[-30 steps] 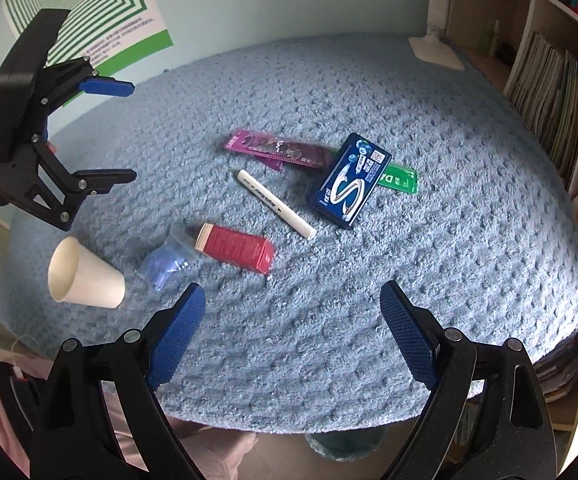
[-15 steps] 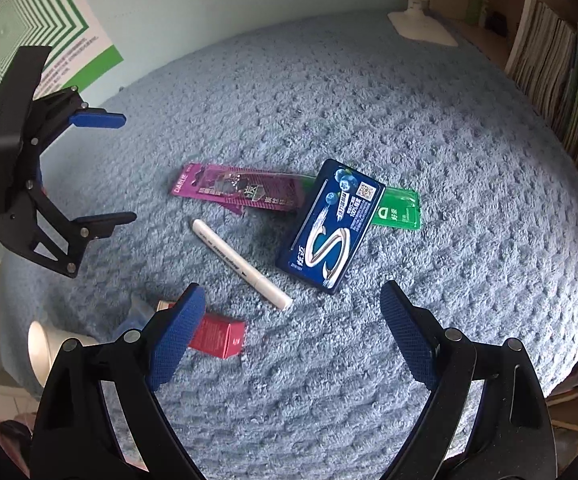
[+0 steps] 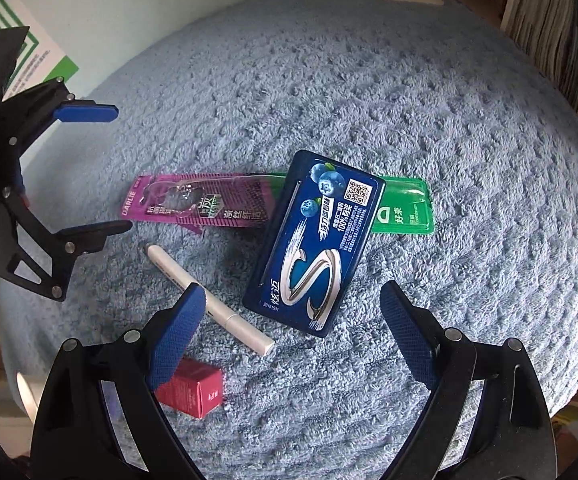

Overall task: Collect trash
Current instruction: 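Grasp the purple toothbrush pack with the left gripper while the right grasps the blue gum pack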

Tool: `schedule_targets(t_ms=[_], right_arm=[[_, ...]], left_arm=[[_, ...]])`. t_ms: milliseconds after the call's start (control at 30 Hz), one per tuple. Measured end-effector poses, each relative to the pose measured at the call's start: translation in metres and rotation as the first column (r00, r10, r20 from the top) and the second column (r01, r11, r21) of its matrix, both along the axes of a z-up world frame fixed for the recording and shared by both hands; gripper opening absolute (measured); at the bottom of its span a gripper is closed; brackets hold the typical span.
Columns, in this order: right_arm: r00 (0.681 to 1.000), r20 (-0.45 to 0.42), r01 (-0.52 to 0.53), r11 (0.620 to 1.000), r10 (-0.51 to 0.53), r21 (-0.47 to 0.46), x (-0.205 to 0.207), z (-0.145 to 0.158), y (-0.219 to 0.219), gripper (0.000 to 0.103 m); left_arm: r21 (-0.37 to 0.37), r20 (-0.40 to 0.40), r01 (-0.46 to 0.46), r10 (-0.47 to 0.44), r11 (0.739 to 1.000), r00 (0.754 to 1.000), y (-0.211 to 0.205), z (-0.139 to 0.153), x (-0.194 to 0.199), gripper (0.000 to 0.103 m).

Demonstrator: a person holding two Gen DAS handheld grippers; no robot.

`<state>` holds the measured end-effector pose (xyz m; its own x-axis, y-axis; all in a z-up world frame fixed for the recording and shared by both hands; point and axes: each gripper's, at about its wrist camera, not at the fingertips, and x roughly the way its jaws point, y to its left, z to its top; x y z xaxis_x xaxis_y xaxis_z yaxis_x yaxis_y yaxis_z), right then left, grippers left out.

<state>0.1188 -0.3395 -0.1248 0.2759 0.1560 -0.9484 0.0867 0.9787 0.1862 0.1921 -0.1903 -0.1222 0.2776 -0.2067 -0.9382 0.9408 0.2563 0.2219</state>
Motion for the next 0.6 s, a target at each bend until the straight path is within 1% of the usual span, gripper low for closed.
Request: schedule_targets(t_ms=[133, 267, 333, 367, 400, 433, 467, 500, 533, 567, 600], right_arm=[[1.0, -0.012, 0.022, 1.0, -0.022, -0.008, 0.007, -0.012, 0.006, 0.088], [0.999, -0.015, 0.032, 0.999, -0.033, -0.031, 0.017, -0.02, 0.013, 0.087], [0.999, -0.016, 0.036, 0.999, -0.036, -0.034, 0.02, -0.023, 0.014, 0.083], [0.999, -0.021, 0.036, 0.999, -0.037, -0.037, 0.023, -0.026, 0.013, 0.076], [0.999, -0.019, 0.035, 0.998, -0.036, -0.043, 0.024, -0.026, 0.012, 0.073], [0.999, -0.017, 0.031, 0.999, -0.032, -0.044, 0.025, -0.026, 0.012, 0.07], [0.999, -0.017, 0.026, 0.998, -0.027, -0.05, 0.026, -0.026, 0.01, 0.065], [1.0, -0.017, 0.02, 0.998, -0.021, -0.053, 0.027, -0.025, 0.006, 0.062], [1.0, -0.019, 0.016, 0.999, -0.017, -0.047, 0.026, -0.024, 0.002, 0.062], [1.0, -0.021, 0.013, 0.999, -0.014, -0.046, 0.025, -0.024, 0.0, 0.061], [1.0, -0.021, 0.009, 0.999, -0.01, -0.048, 0.024, -0.023, -0.001, 0.06]], left_arm=[[0.006, -0.006, 0.029, -0.029, 1.0, 1.0, -0.01, -0.007, 0.003, 0.095], [0.011, -0.033, 0.046, -0.046, 0.999, 0.998, -0.019, -0.014, 0.006, 0.087], [0.025, -0.041, 0.061, -0.06, 0.998, 0.997, -0.024, -0.02, 0.006, 0.079], [0.036, -0.041, 0.067, -0.065, 0.997, 0.997, -0.027, -0.023, 0.006, 0.073], [0.043, -0.046, 0.074, -0.072, 0.996, 0.996, -0.029, -0.026, 0.005, 0.067], [0.045, -0.055, 0.082, -0.079, 0.996, 0.995, -0.03, -0.028, 0.004, 0.064], [0.04, -0.066, 0.087, -0.084, 0.995, 0.994, -0.031, -0.028, 0.004, 0.06], [0.033, -0.083, 0.09, -0.087, 0.995, 0.993, -0.032, -0.028, 0.004, 0.051], [0.03, -0.109, 0.093, -0.09, 0.995, 0.99, -0.032, -0.029, 0.004, 0.047], [0.027, -0.132, 0.096, -0.092, 0.995, 0.987, -0.032, -0.029, 0.004, 0.038], [0.026, -0.139, 0.101, -0.096, 0.995, 0.986, -0.032, -0.029, 0.001, 0.033]])
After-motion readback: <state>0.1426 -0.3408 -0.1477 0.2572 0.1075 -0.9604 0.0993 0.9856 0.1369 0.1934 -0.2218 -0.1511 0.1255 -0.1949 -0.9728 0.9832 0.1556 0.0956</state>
